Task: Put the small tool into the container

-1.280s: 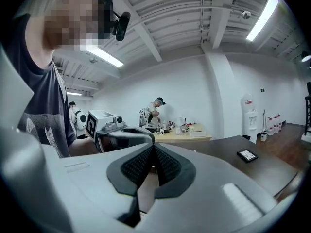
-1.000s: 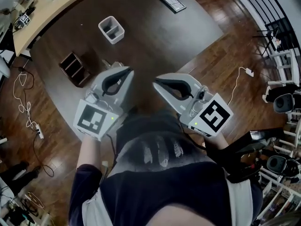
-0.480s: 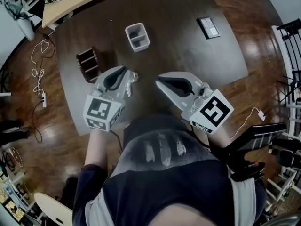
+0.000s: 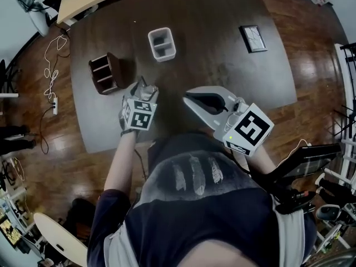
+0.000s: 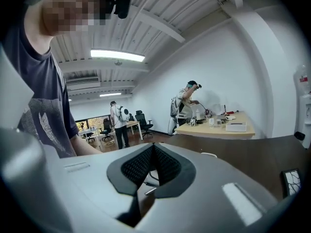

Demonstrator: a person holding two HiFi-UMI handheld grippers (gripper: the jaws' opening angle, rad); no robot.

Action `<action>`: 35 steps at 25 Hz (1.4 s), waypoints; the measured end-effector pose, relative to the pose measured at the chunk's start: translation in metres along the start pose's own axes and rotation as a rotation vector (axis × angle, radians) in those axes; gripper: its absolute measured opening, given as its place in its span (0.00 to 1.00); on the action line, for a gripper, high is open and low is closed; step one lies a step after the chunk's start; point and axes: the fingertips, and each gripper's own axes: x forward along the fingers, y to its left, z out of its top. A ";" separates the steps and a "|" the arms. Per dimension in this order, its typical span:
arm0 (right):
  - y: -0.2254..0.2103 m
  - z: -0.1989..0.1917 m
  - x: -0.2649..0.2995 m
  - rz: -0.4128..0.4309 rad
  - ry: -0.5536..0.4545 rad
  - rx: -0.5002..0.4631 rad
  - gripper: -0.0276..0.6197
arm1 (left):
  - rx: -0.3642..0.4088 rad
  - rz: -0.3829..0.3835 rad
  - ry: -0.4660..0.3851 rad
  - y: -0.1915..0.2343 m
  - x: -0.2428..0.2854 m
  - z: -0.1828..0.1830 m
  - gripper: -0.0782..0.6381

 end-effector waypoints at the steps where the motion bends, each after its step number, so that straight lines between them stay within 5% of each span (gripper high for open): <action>1: -0.002 0.000 -0.003 0.002 -0.001 0.012 0.04 | 0.021 0.017 0.027 0.000 0.010 -0.005 0.55; 12: -0.005 -0.002 -0.007 0.021 -0.010 0.064 0.04 | 0.088 0.026 0.190 -0.004 0.057 -0.044 0.49; 16: -0.002 0.004 -0.021 0.034 -0.020 0.058 0.04 | 0.110 0.059 0.205 -0.012 0.058 -0.040 0.44; 21: 0.005 -0.006 -0.011 -0.008 -0.010 0.078 0.04 | 0.116 -0.001 0.188 -0.015 0.055 -0.045 0.42; 26: 0.014 -0.004 0.017 0.021 -0.013 0.053 0.04 | 0.028 -0.021 0.137 0.009 0.042 -0.049 0.40; 35: 0.026 -0.004 0.032 0.036 0.006 0.064 0.04 | -0.283 -0.052 0.046 0.028 0.011 -0.055 0.23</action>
